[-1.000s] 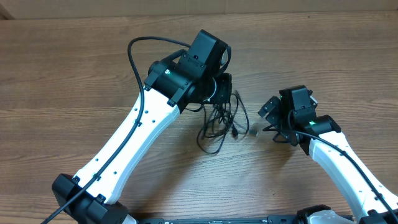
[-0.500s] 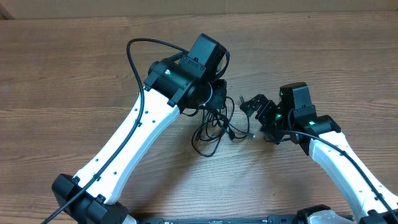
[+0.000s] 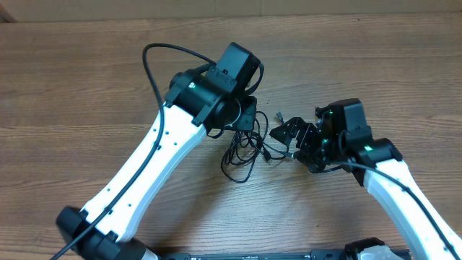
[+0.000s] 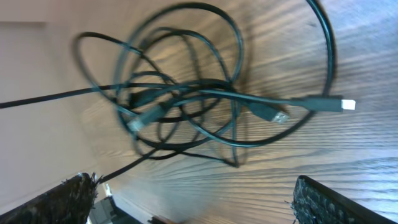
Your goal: Untangle cables
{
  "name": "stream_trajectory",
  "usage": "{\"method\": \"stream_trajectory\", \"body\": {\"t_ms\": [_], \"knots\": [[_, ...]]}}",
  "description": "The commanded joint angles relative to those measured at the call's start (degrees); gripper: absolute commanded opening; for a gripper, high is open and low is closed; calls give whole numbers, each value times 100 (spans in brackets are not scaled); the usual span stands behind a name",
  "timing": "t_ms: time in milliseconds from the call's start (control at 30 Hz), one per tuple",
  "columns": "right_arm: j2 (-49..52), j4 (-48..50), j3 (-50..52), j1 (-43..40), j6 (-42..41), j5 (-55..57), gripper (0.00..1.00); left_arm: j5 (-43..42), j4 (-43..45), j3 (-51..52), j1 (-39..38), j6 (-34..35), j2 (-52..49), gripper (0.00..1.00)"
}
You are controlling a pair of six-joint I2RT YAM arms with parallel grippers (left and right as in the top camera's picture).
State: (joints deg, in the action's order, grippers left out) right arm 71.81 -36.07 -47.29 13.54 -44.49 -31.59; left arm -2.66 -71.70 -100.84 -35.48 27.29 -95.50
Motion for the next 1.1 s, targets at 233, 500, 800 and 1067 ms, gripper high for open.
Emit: {"method": "stream_trajectory", "body": {"t_ms": [233,500,800,1067], "knots": [[-1834,-398,-31,-9,74,813,100,221,363,791,109,20,1414,5],[-2490,-487,-24,-4,-238,863,100,-59,1569,2605,308,378,2577,4],[-2057,-800,153,138,-844,907,100,-649,2326,3147,332,46,2555,4],[-1016,-774,153,195,-848,866,100,-750,2817,3147,332,-614,2549,4]]}}
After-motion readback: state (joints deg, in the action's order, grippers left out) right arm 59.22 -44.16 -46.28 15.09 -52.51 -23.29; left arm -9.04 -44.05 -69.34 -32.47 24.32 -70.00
